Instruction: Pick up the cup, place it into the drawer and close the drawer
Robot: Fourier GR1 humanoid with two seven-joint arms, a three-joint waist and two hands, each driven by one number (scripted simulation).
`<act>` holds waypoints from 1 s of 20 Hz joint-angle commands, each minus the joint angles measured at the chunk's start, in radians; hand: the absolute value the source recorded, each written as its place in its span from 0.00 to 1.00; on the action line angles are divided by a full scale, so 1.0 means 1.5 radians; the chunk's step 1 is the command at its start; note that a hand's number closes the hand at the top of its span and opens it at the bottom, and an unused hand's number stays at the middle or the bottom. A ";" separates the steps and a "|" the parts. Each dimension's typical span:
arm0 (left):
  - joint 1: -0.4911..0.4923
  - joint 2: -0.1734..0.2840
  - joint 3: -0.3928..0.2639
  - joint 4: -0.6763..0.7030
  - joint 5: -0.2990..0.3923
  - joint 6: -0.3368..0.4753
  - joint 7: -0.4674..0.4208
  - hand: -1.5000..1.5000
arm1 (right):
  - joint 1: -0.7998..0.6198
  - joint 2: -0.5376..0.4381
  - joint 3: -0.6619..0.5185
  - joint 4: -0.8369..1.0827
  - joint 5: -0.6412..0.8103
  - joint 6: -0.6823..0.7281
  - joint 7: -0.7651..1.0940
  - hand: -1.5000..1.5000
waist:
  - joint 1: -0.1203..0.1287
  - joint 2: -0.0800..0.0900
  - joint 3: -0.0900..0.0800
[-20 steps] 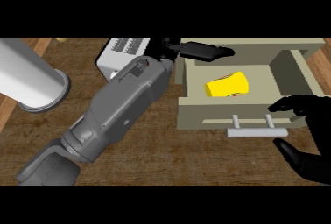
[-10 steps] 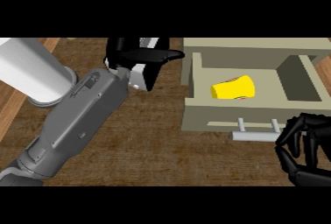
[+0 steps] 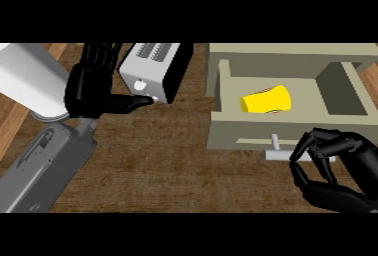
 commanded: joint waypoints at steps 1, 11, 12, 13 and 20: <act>0.076 0.053 0.037 -0.071 0.023 -0.048 0.017 0.00 | 0.021 -0.025 0.032 0.034 0.103 0.011 -0.077 1.00 | -0.006 0.002 0.000; 0.197 0.093 0.099 -0.068 0.024 -0.158 -0.029 0.00 | -0.101 -0.031 0.151 0.241 0.383 -0.089 -0.160 1.00 | -0.009 0.006 0.000; 0.225 0.107 0.115 -0.088 0.025 -0.166 -0.030 0.00 | -0.068 -0.012 0.178 0.227 0.410 -0.114 -0.160 1.00 | -0.011 0.005 0.000; 0.256 0.094 0.105 -0.101 0.008 -0.166 -0.054 0.00 | -0.095 -0.008 0.171 0.284 0.418 -0.126 -0.181 1.00 | -0.008 0.005 0.000; 0.315 0.098 0.145 -0.119 0.004 -0.213 -0.053 0.00 | -0.197 0.022 0.169 0.519 0.502 -0.191 -0.212 0.00 | -0.005 0.006 0.000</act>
